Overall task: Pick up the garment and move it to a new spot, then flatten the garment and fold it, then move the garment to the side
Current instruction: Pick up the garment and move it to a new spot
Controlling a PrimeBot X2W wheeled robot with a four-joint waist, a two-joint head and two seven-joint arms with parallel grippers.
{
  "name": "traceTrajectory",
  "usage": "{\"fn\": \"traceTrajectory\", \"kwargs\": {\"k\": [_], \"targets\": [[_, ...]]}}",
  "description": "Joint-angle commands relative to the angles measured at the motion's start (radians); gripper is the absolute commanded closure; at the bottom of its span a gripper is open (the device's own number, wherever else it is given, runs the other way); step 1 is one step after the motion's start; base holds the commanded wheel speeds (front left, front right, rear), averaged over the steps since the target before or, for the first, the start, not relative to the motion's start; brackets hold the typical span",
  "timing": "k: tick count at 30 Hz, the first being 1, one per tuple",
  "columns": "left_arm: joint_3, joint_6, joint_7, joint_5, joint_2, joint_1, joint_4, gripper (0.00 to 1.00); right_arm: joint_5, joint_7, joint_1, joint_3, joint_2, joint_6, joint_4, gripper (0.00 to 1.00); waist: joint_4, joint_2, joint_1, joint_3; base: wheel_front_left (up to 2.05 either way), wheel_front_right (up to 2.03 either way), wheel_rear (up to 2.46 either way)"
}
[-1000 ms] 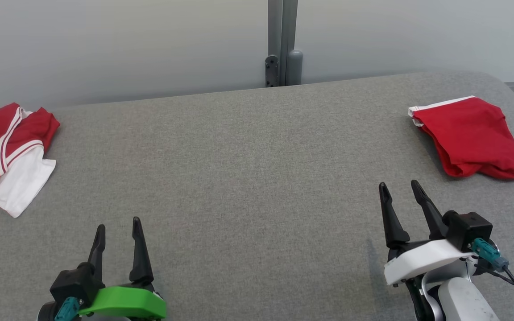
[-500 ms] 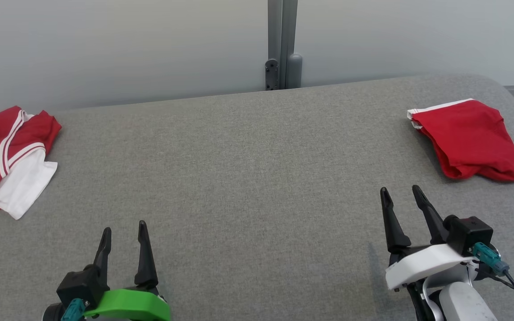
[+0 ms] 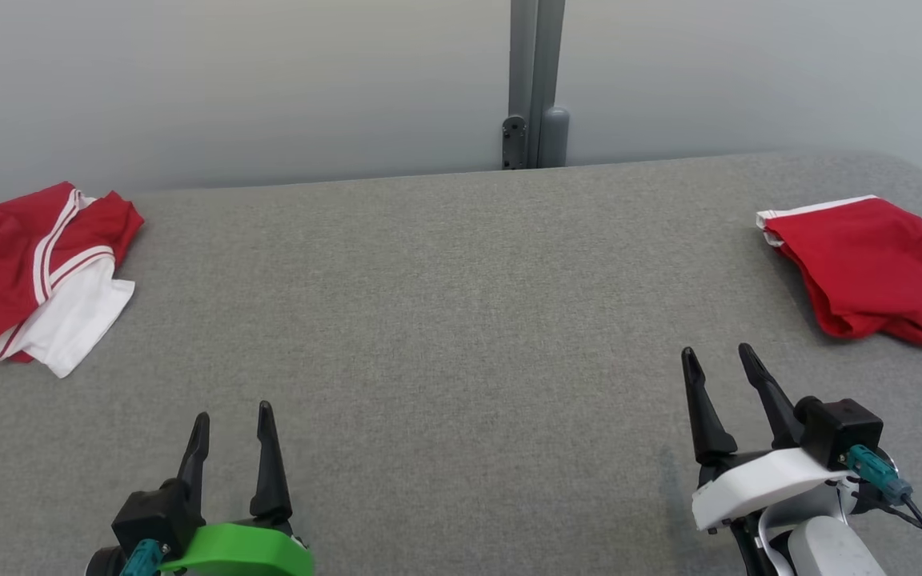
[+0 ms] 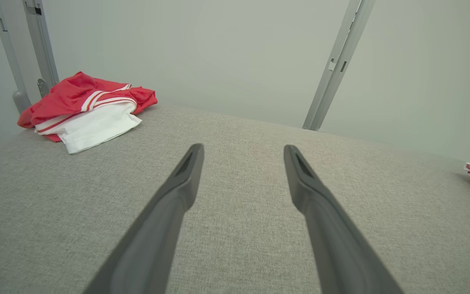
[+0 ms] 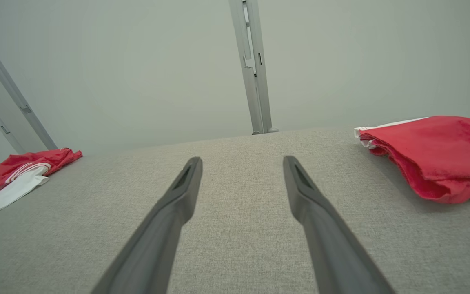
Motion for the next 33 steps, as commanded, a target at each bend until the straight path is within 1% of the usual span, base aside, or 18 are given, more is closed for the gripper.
{"fn": "traceTrajectory", "kwargs": {"k": [1, 4, 11, 18, 21, 26, 33], "targets": [[-0.002, -0.002, 0.000, 0.003, 0.001, 0.002, -0.001, 0.00, -0.003, 0.000, 0.009, -0.002, -0.001, 0.000, -0.006, 0.00, 0.043, -0.0001, 0.0001, -0.007, 0.00, 0.00, 0.00], [-0.007, -0.001, 0.000, 0.000, 0.002, -0.002, -0.002, 0.00, -0.003, 0.002, 0.016, -0.001, -0.001, 0.000, -0.015, 0.00, 0.111, -0.0001, 0.0001, -0.012, 0.00, 0.00, 0.00], [0.007, 0.004, 0.000, 0.006, 0.002, 0.005, -0.015, 0.00, 0.010, 0.005, 0.023, 0.012, -0.001, 0.000, -0.030, 0.00, 0.319, -0.0001, 0.0001, -0.016, 0.00, 0.00, 0.00], [0.028, -0.003, 0.000, 0.012, 0.002, 0.021, -0.023, 0.00, 0.018, 0.008, 0.021, 0.027, -0.002, 0.000, -0.034, 0.00, 0.469, -0.0001, 0.0001, -0.016, 0.00, 0.00, 0.00], [0.047, 0.002, 0.000, 0.010, 0.002, 0.028, -0.037, 0.00, 0.018, 0.013, 0.002, 0.050, -0.001, 0.000, -0.036, 0.00, 0.493, -0.0001, 0.0001, -0.005, 0.00, 0.00, 0.00], [0.069, 0.012, 0.000, 0.004, 0.001, 0.043, -0.070, 0.00, 0.013, 0.022, -0.030, 0.081, -0.003, 0.000, -0.027, 0.00, 0.503, -0.0001, 0.0001, 0.011, 0.00, 0.00, 0.00], [0.073, 0.018, 0.000, -0.006, 0.001, 0.056, -0.092, 0.00, 0.008, 0.021, -0.055, 0.093, -0.003, 0.000, -0.017, 0.00, 0.509, -0.0001, 0.0001, 0.022, 0.00, 0.00, 0.00]]}}
